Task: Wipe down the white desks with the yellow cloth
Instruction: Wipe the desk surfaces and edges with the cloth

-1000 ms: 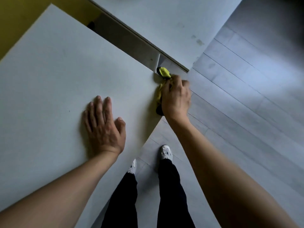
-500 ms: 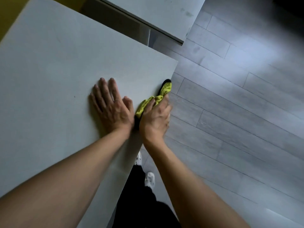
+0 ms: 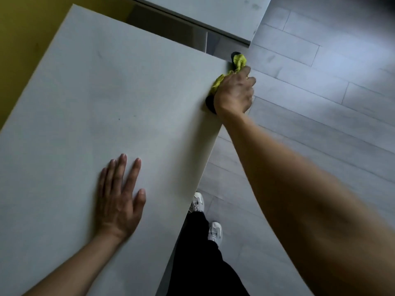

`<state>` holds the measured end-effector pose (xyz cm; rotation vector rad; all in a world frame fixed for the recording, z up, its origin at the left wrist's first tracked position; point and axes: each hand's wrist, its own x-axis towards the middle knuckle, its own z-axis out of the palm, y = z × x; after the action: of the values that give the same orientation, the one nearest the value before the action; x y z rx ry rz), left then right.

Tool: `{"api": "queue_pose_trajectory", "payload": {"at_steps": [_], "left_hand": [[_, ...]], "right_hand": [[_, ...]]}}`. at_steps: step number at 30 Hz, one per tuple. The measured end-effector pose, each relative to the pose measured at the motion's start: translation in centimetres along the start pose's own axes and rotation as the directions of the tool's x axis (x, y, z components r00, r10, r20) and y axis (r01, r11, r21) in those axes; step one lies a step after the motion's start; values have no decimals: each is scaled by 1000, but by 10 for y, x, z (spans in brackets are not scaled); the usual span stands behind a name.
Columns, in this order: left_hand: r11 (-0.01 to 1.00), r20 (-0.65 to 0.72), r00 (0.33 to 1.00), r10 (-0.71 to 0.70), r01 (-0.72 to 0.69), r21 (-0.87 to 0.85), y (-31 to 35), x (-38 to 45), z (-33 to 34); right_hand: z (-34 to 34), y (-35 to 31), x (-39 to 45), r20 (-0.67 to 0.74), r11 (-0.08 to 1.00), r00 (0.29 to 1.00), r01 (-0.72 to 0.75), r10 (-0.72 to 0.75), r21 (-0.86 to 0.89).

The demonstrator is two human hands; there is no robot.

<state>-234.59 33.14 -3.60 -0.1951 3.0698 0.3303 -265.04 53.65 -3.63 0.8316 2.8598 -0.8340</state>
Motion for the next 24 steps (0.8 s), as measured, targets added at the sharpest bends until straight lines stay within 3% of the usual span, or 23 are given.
{"api": "queue_pose_trajectory", "payload": {"at_steps": [10,24], "left_hand": [[1000,-2,1000,11,-11,17,2,-2,2],[999,-75,997,35,-33,16,-4,-1,7]], "right_hand": [[-2,85,-199,141,996,989,32,-44,82],[0,9,-16,37,997,998,-45,43,62]]}}
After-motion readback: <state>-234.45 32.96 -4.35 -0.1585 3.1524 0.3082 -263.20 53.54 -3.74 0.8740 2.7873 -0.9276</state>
